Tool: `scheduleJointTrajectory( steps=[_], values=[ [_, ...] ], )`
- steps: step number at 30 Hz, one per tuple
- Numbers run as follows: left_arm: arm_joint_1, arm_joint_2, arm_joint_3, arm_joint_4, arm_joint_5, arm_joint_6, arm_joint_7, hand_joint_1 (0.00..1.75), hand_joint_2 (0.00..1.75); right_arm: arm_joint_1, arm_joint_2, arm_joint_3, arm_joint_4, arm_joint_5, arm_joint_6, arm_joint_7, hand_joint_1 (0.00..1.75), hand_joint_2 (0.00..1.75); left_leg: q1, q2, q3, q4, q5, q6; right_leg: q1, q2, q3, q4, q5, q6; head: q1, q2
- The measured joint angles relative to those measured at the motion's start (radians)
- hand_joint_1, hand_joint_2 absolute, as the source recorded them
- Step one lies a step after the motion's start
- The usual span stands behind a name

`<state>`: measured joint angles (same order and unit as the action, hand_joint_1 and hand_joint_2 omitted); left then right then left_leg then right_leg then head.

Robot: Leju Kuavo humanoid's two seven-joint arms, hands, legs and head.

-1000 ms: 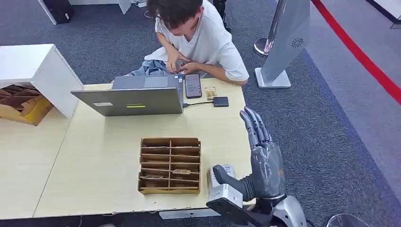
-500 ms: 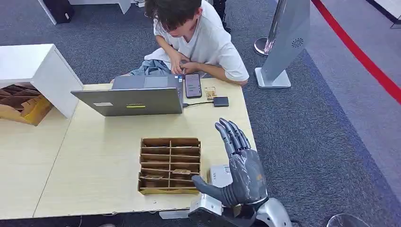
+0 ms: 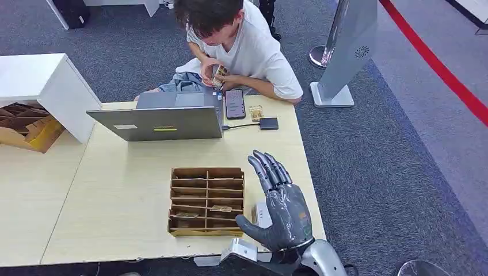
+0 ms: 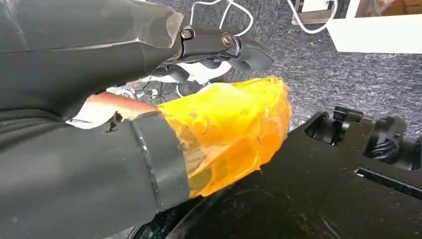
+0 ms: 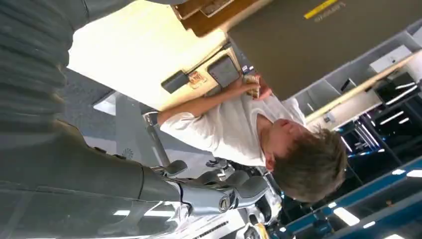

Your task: Pass the card to the sensor for recognition and then transmit it.

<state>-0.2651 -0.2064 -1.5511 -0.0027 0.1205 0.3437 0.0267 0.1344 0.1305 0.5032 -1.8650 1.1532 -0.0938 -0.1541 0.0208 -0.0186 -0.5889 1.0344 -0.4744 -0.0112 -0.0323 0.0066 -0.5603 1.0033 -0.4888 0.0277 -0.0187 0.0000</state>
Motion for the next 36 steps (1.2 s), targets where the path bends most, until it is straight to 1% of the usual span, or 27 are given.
scheduleJointTrajectory(
  steps=[6, 9, 12, 17, 23, 30, 36],
  values=[
    [-0.003, 0.003, 0.0, -0.01, -0.019, -0.006, 0.004, 0.0, 0.0, -0.02, -0.015, 0.024, 0.057, 0.021, -0.008, 0.009, 0.0, 1.75, 0.0, 0.0, 0.0, 0.0, 0.0, 0.0, 0.0, 0.0, 0.0, 0.0, 0.0, 0.0, 0.0, 0.0],
    [-0.003, 0.005, 0.0, -0.014, -0.027, -0.011, 0.01, 0.0, 0.0, -0.021, -0.037, 0.051, 0.101, 0.008, -0.098, 0.021, 0.0, 1.75, 0.0, 0.0, 0.0, 0.0, 0.0, 0.0, 0.0, 0.0, 0.0, 0.0, 0.0, 0.0, 0.0, 0.0],
    [-0.004, 0.008, 0.0, -0.019, -0.035, -0.012, 0.01, 0.0, 0.0, -0.028, -0.064, 0.084, 0.144, 0.004, -0.136, 0.031, 0.0, 1.75, 0.0, 0.0, 0.0, 0.0, 0.0, 0.0, 0.0, 0.0, 0.0, 0.0, 0.0, 0.0, 0.0, 0.0],
    [-0.005, 0.01, 0.0, -0.026, -0.046, -0.015, 0.013, 0.0, 0.0, -0.048, -0.09, 0.122, 0.197, 0.008, -0.137, 0.047, 0.0, 1.75, 0.0, 0.0, 0.0, 0.0, 0.0, 0.0, 0.0, 0.0, 0.0, 0.0, 0.0, 0.0, 0.0, 0.0],
    [-0.006, 0.014, 0.0, -0.034, -0.057, -0.022, 0.013, 0.0, 0.0, -0.069, -0.108, 0.151, 0.249, 0.01, -0.137, 0.059, 0.0, 1.75, 0.0, 0.0, 0.0, 0.0, 0.0, 0.0, 0.0, 0.0, 0.0, 0.0, 0.0, 0.0, 0.0, 0.0],
    [-0.008, 0.015, 0.0, -0.039, -0.067, -0.024, 0.016, 0.0, 0.0, -0.088, -0.117, 0.174, 0.294, 0.016, -0.138, 0.071, 0.0, 1.75, 0.0, 0.0, 0.0, 0.0, 0.0, 0.0, 0.0, 0.0, 0.0, 0.0, 0.0, 0.0, 0.0, 0.0],
    [-0.013, 0.016, 0.0, -0.043, -0.076, -0.03, 0.019, 0.0, 0.0, -0.106, -0.117, 0.189, 0.325, 0.037, -0.137, 0.093, 0.0, 1.75, 0.0, 0.0, 0.0, 0.0, 0.0, 0.0, 0.0, 0.0, 0.0, 0.0, 0.0, 0.0, 0.0, 0.0]
  ],
)
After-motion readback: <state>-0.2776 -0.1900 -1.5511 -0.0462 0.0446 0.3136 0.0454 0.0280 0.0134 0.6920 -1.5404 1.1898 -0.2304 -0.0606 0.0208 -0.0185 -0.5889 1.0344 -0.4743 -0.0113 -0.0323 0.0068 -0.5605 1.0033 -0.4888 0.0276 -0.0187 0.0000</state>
